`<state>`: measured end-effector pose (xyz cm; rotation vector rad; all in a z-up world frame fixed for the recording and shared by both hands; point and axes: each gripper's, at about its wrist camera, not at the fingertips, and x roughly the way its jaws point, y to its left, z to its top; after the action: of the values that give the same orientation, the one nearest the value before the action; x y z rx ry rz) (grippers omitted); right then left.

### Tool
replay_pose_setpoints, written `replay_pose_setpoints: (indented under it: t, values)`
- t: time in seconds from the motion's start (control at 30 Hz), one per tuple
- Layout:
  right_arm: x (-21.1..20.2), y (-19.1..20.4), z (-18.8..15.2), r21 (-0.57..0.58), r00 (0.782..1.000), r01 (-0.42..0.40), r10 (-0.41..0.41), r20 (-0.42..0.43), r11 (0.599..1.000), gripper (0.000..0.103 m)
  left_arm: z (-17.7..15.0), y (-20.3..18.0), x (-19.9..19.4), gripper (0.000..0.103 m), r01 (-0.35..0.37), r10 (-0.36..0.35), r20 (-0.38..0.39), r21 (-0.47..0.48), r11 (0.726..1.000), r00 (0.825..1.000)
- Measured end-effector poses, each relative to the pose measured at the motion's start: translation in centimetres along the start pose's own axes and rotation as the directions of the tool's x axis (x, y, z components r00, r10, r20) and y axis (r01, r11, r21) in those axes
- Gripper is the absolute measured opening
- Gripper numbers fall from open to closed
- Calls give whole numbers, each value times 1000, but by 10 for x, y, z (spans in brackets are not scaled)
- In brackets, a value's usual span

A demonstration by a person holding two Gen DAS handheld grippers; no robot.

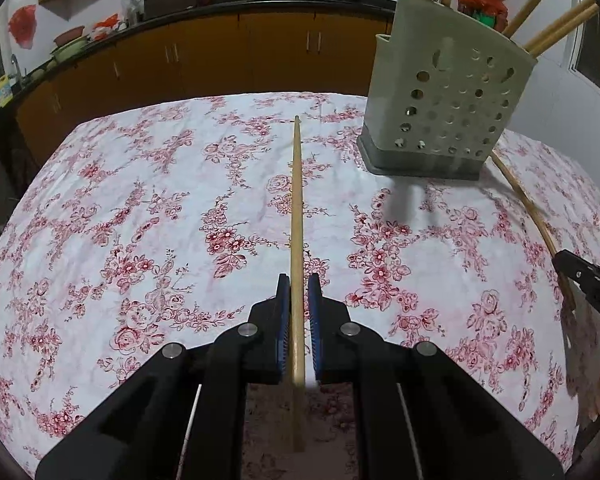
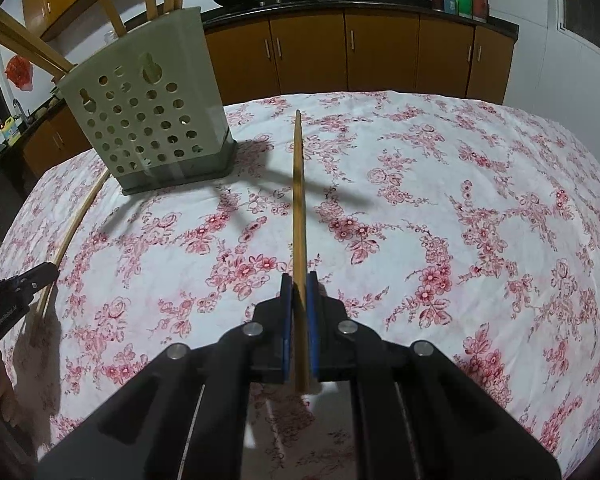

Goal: Organize utensils
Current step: 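Hold the chopsticks closed in both tools on the table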

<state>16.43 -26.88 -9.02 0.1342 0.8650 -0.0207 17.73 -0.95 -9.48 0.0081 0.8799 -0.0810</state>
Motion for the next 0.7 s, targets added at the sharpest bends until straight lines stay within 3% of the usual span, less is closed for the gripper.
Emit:
replay_pose_setpoints:
  t: [0.7]
  values:
    - [-1, -1, -1, 1, 1000, -2, 2, 0, 1000, 9, 0, 0, -1, 10, 4, -4, 0, -8, 1000, 1000]
